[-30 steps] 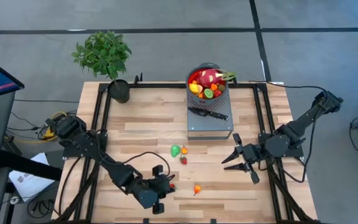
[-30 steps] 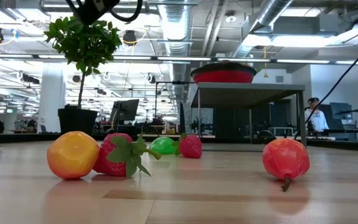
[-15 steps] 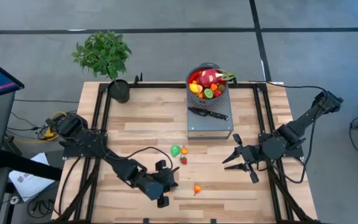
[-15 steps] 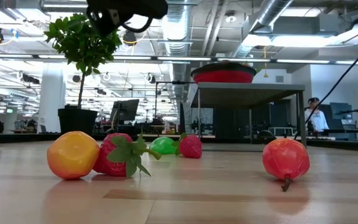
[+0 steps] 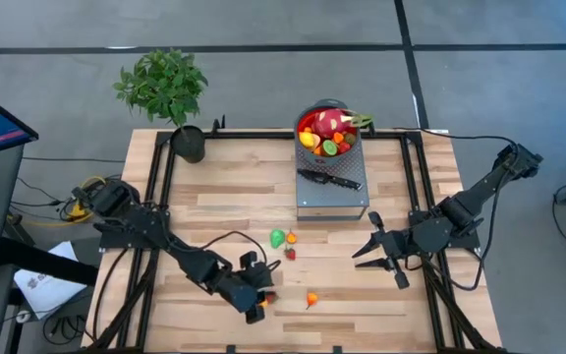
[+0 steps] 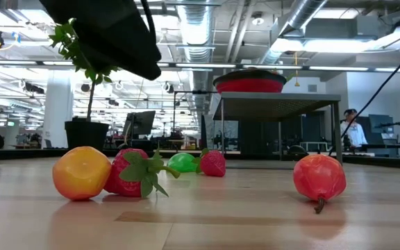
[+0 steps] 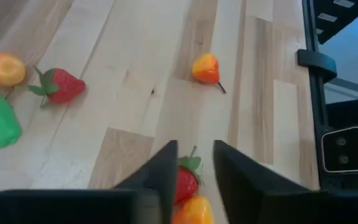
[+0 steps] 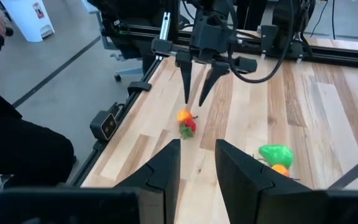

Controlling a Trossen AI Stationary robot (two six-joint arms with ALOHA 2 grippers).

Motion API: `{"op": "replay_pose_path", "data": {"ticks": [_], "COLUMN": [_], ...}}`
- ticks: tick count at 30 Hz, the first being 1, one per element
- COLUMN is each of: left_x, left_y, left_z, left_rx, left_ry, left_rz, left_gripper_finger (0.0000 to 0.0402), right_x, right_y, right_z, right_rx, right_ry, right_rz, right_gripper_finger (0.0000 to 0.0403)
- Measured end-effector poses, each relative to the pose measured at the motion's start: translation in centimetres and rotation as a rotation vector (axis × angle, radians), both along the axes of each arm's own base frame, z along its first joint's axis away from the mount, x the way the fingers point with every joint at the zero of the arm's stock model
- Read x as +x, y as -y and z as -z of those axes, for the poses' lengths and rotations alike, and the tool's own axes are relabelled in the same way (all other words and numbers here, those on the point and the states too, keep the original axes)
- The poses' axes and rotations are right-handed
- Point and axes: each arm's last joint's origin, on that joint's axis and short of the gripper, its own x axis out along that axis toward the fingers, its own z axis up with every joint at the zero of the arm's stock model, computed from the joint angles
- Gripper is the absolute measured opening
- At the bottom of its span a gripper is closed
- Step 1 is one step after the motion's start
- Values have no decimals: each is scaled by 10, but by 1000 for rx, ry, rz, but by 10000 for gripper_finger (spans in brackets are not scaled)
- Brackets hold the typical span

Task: Pick & Place Fruit
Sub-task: Put the strawberry into the red colander on the shelf

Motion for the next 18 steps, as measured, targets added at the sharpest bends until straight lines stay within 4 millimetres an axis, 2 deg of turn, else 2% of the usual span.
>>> {"op": "replay_pose_path", "data": {"ticks": [10,14,18], "left_x": [8,7,7], "left_y": [-10,-9,-12], "left_z": [1,1,4], "left_rx": [-138,-98,-41], "left_ry": [-79,-82,-60], "left_rz": [96,179,146], "left_gripper_finger": [287,329,340], "right_x": [0,0,0], "right_y": [0,0,0], "right_z": [0,0,0], "right_rx": [5,5,4], "right_ry": [2,2,2], "right_rz": [1,1,1], "right_gripper_finger": [95,95,95]}}
